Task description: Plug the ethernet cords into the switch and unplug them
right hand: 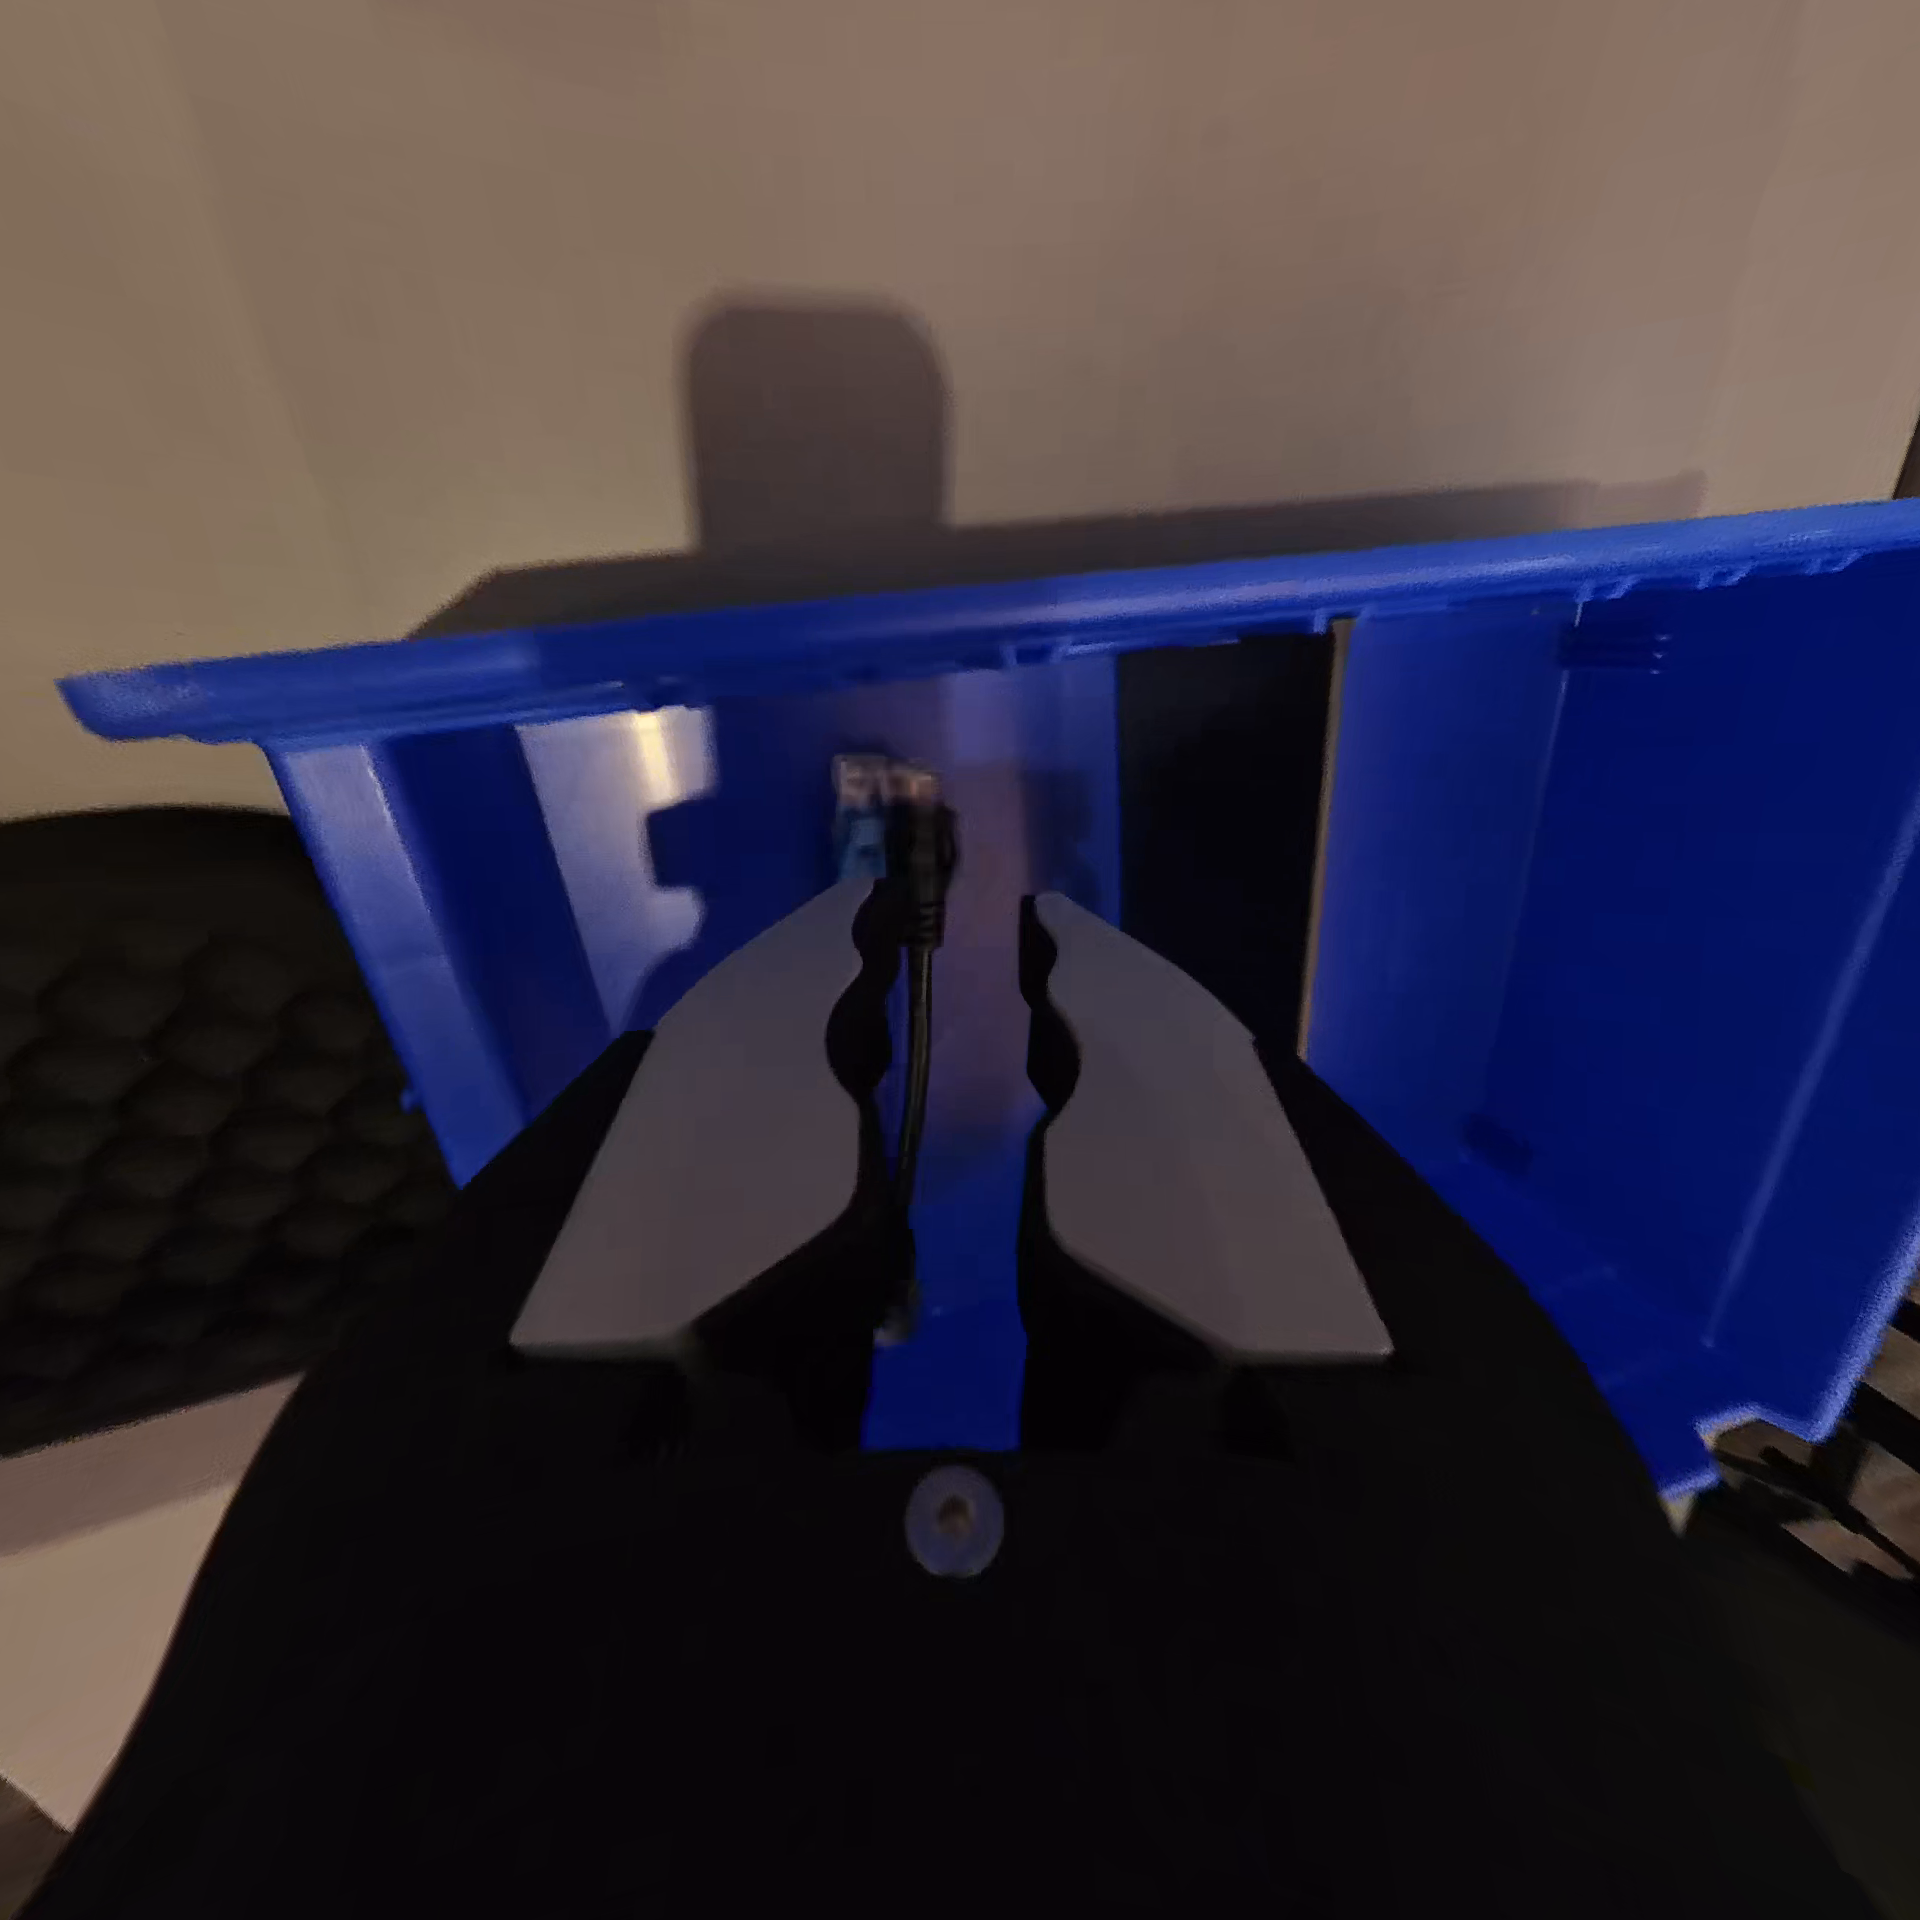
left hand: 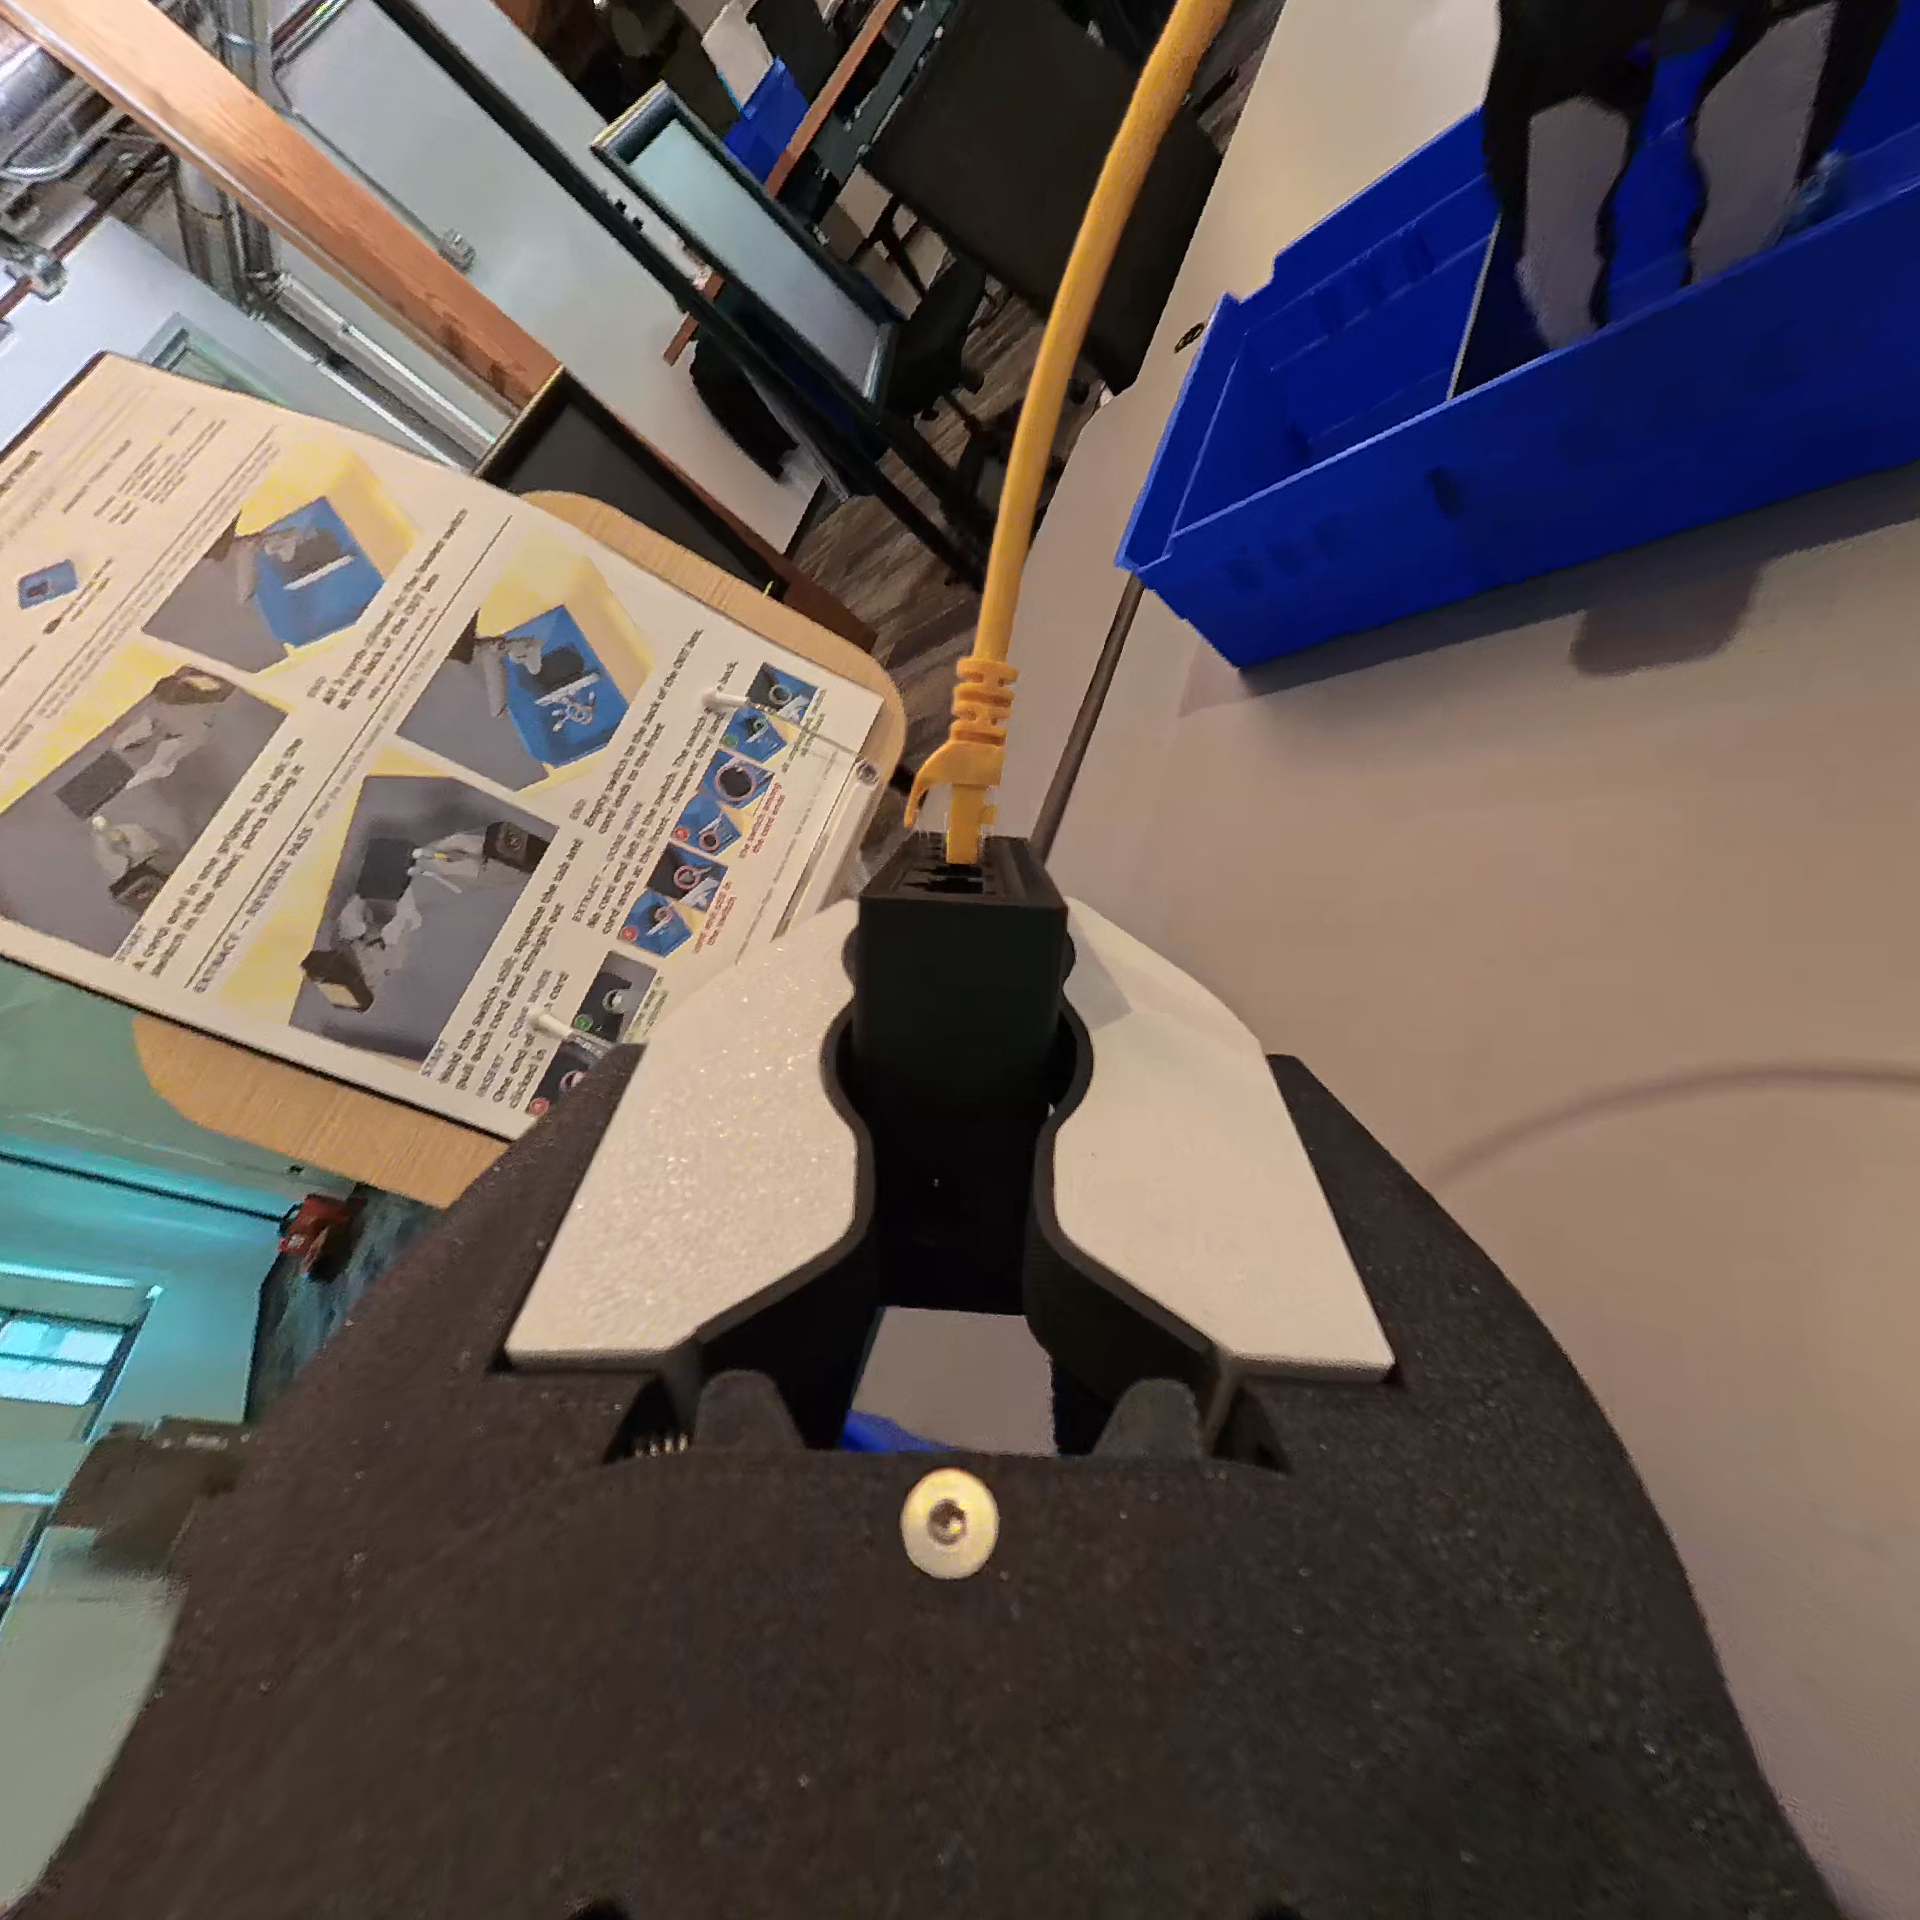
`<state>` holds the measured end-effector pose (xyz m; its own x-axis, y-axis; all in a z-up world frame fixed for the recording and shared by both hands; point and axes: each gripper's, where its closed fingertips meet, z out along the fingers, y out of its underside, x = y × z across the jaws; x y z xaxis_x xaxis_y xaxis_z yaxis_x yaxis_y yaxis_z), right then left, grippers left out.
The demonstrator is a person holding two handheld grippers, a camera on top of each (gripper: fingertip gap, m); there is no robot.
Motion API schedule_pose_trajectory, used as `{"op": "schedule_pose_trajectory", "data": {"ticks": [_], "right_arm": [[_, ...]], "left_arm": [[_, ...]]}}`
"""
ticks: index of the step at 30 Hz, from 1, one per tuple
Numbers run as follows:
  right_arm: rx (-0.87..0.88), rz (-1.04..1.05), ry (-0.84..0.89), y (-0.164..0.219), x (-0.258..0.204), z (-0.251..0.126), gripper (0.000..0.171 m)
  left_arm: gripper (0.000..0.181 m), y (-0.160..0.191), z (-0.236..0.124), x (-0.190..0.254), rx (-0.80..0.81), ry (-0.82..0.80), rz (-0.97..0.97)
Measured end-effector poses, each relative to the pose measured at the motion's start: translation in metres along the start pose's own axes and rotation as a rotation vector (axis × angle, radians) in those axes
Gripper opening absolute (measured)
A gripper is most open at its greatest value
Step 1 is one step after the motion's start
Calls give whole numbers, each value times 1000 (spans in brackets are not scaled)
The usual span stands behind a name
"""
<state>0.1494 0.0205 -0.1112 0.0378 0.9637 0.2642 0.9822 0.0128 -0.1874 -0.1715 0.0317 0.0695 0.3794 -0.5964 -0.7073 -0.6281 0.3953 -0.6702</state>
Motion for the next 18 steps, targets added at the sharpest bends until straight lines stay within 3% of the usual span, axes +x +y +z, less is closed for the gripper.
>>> {"op": "schedule_pose_trajectory", "data": {"ticks": [3,6,12,18], "right_arm": [[106,33,37,-13,5,-14,29],[273,35,178,-45,26,-61,27],[645,-102,343,-177,27,-168,28],[717,-377,357,-259,-5,-185,28]], "left_arm": [[29,-9,4,8,53,29,-3],[29,-20,7,17,118,61,-15],[29,-44,6,32,238,102,-8],[29,-61,2,43,291,125,15]]}}
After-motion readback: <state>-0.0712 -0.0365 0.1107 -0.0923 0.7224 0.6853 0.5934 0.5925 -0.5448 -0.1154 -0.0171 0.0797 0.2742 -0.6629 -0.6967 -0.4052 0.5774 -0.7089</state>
